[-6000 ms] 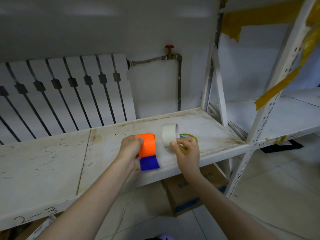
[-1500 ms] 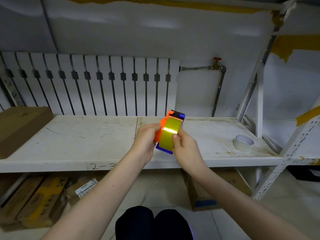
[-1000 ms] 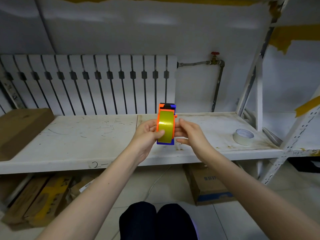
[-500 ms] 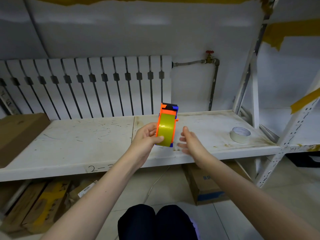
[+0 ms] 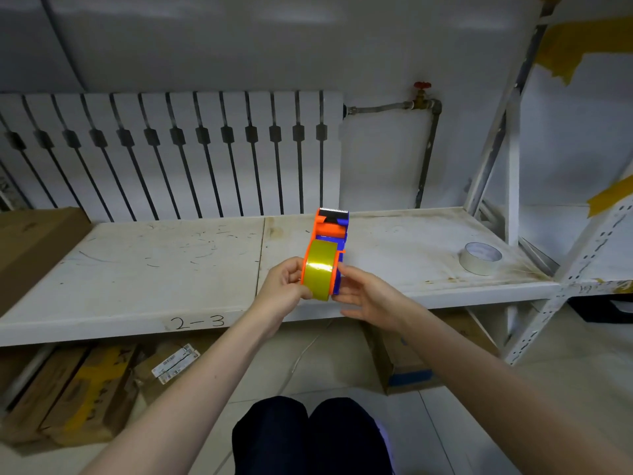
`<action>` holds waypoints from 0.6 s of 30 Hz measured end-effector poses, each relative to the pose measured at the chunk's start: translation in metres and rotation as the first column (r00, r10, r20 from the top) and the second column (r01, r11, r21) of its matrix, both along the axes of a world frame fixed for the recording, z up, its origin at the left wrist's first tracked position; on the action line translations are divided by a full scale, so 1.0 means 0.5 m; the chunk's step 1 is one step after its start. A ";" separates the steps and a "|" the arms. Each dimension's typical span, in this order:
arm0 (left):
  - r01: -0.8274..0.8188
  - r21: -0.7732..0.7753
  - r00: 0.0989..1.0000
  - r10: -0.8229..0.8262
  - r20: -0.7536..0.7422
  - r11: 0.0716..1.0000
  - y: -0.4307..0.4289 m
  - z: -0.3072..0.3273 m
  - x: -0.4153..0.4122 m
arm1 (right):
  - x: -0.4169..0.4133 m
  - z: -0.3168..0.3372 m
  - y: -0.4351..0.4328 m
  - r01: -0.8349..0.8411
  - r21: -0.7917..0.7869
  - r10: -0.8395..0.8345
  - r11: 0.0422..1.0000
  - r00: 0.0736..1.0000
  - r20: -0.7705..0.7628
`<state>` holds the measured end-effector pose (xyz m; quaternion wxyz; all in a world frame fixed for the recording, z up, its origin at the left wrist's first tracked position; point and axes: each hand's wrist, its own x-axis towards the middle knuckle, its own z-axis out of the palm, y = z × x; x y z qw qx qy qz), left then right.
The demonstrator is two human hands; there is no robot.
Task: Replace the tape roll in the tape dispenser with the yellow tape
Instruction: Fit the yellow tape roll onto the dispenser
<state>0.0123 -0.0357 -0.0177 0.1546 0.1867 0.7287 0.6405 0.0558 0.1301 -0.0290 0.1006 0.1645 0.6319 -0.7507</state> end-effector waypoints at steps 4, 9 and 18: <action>-0.016 -0.016 0.999 0.017 0.047 1.000 0.014 -0.031 -0.033 | -0.030 -0.015 0.005 -0.030 0.197 0.022 0.980 0.999 0.047; -0.036 -0.007 0.987 0.036 0.153 0.999 0.036 -0.077 -0.079 | -0.068 -0.034 0.013 -0.001 0.577 0.007 0.816 1.000 -0.007; 0.061 -0.027 0.976 -0.054 0.210 0.998 0.046 -0.123 -0.133 | -0.167 -0.056 0.020 0.027 0.919 0.294 0.393 0.943 -0.154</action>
